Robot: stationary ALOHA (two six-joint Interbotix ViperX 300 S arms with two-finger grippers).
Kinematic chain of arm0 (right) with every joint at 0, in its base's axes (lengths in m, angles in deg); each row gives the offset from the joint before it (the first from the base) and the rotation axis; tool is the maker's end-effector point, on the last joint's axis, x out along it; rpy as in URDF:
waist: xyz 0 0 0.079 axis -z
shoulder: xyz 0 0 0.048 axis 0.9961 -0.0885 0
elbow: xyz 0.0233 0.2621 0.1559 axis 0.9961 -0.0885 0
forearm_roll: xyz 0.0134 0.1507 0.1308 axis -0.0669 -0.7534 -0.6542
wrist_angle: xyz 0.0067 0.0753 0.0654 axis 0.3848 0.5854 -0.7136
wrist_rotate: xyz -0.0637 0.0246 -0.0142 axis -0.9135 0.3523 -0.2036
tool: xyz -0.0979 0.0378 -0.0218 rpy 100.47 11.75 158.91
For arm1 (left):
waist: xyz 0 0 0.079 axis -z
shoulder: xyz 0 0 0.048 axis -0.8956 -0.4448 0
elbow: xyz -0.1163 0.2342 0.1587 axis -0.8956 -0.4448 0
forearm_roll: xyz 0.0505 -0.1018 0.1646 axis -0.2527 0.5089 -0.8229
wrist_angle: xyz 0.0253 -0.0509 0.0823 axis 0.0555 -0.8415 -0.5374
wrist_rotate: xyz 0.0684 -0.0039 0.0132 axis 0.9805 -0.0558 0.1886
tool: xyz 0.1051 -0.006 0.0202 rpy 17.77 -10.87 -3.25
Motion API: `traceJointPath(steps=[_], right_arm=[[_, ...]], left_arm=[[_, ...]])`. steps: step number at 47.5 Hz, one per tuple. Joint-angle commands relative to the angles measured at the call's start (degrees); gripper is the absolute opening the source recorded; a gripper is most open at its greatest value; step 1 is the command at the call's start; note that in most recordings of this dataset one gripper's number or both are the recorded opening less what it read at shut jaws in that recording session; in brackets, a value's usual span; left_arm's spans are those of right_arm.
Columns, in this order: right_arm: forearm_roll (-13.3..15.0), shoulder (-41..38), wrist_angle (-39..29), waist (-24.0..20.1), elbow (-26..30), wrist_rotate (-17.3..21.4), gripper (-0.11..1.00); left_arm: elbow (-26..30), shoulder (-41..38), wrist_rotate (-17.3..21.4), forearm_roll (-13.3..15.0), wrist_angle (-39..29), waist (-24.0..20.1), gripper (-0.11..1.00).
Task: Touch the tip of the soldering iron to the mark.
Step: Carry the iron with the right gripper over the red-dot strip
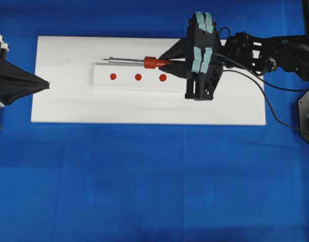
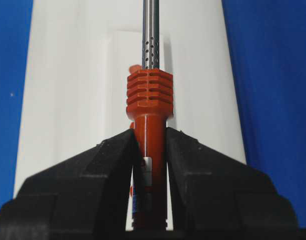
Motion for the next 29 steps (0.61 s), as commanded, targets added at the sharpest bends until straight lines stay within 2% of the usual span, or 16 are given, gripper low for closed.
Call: traceJointPath(steps=[1, 15, 23, 29], right_arm=[[0.1, 1.6, -0.8, 0.0, 1.5, -0.1, 0.06], [0.4, 1.5, -7.0, 2.2, 1.6, 0.4, 0.06], [3.1, 1.5, -12.3, 3.3, 1.8, 0.6, 0.06], [3.6, 1.4, -14.8, 4.1, 1.8, 0.9, 0.06]], left_arm=[[0.6, -0.2, -0.1, -0.1, 0.5, 0.2, 0.00], [0.6, -0.3, 0.0, 0.0, 0.5, 0.2, 0.00], [0.6, -0.4, 0.0, 0.0, 0.5, 0.2, 0.00], [0.6, -0.4, 0.0, 0.0, 0.5, 0.2, 0.00]])
